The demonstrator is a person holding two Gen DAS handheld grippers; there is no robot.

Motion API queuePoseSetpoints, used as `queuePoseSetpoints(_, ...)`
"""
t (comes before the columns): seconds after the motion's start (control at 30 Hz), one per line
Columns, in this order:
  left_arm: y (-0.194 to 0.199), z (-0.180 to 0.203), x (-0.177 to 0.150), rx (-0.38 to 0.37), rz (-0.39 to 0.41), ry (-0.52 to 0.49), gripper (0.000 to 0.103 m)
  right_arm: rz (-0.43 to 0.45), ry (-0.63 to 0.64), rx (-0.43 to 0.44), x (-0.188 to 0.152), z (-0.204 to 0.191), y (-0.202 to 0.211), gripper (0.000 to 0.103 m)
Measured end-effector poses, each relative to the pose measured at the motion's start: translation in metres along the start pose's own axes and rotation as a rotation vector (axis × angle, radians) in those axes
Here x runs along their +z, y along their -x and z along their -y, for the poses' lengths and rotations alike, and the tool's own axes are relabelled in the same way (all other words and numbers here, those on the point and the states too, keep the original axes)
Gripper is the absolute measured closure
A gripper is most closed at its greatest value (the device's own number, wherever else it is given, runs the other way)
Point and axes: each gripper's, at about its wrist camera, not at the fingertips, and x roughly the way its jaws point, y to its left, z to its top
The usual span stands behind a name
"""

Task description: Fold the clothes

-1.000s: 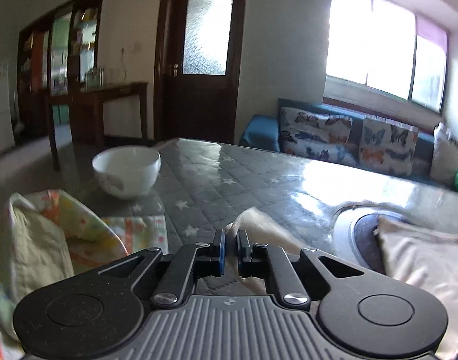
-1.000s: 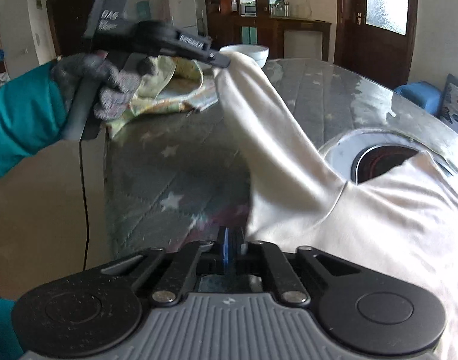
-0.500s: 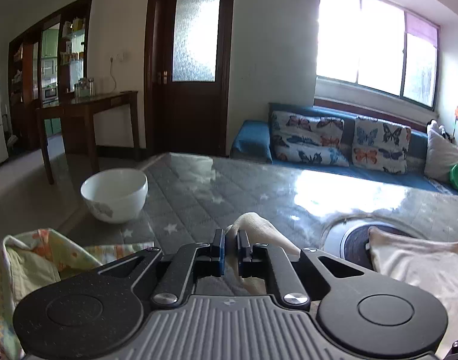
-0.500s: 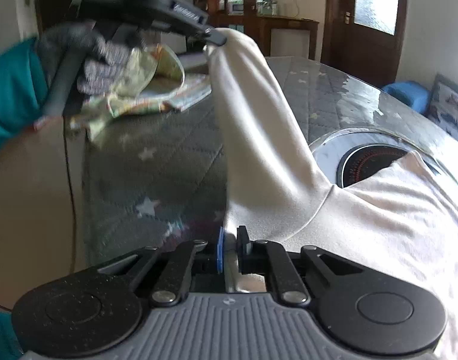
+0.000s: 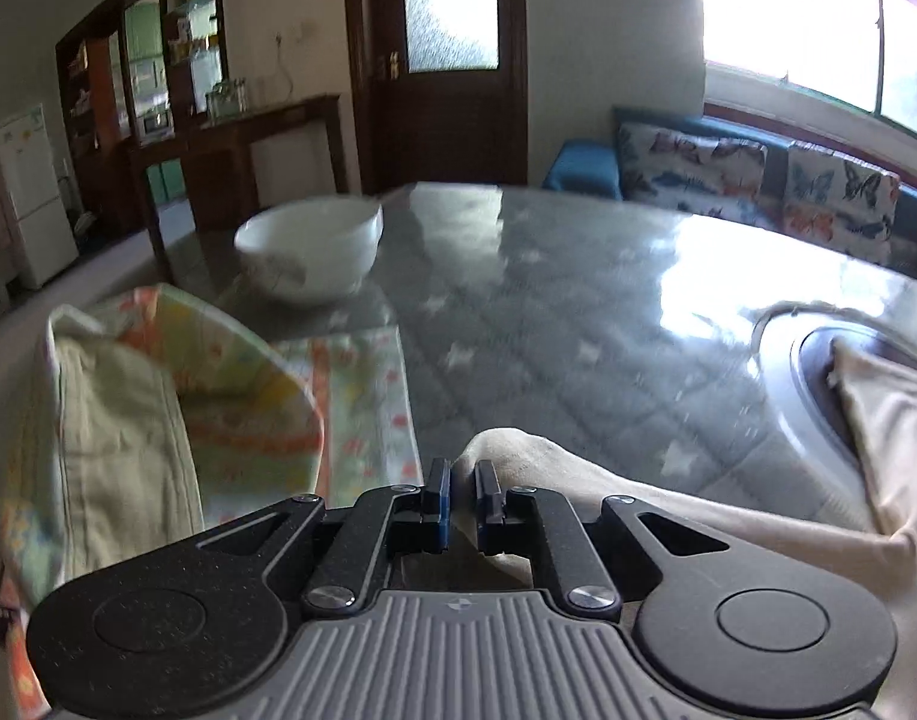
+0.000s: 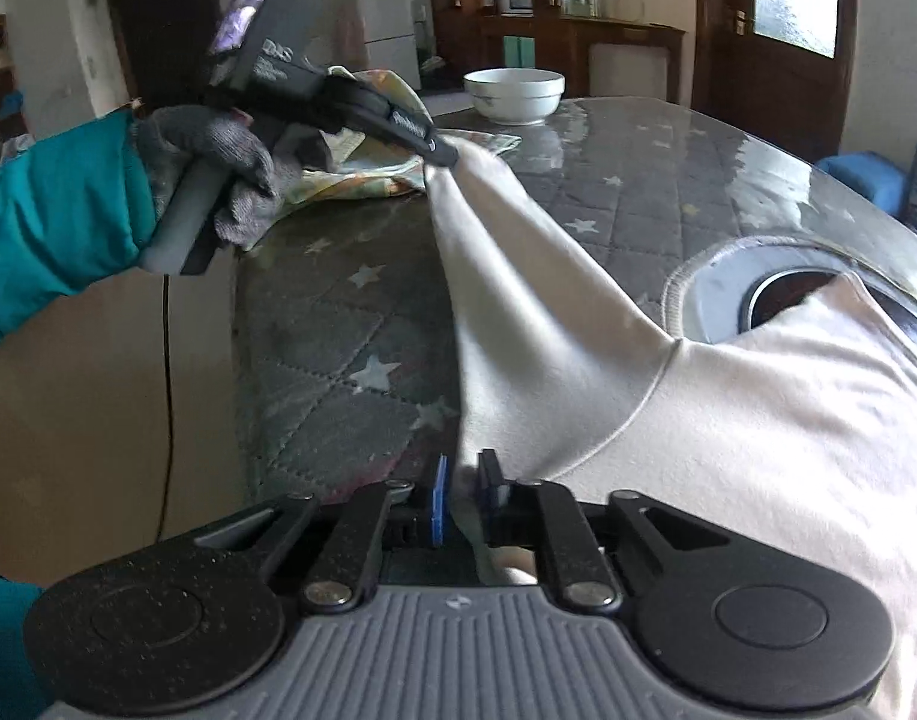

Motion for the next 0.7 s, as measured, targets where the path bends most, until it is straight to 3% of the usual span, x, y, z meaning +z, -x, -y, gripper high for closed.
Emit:
queuePoseSetpoints(0.23,-0.006,-0.002,-0.013,0.035,-0.055,-0.003,0.086,0.054,-0.054,-0.031,-0.005,0.004,0.025,0.077)
queuePoseSetpoints(0.4,0.007,0.007,-0.004,0.007,-0.019,0.004,0.086,0.103,-0.151,-0.165,-0.02,0.031,0.063,0.075)
queuePoseSetpoints(0.53,0.025,0.032,0.007,-0.093,0.021,-0.01,0.086,0.099,-0.257,-0.3,-0.042,0.063,0.084,0.072)
queuePoseSetpoints(0.7,0.047,0.086,0.012,-0.297,0.048,-0.072,0.086,0.082,-0.357,-0.415,-0.072,0.094,0.097,0.071)
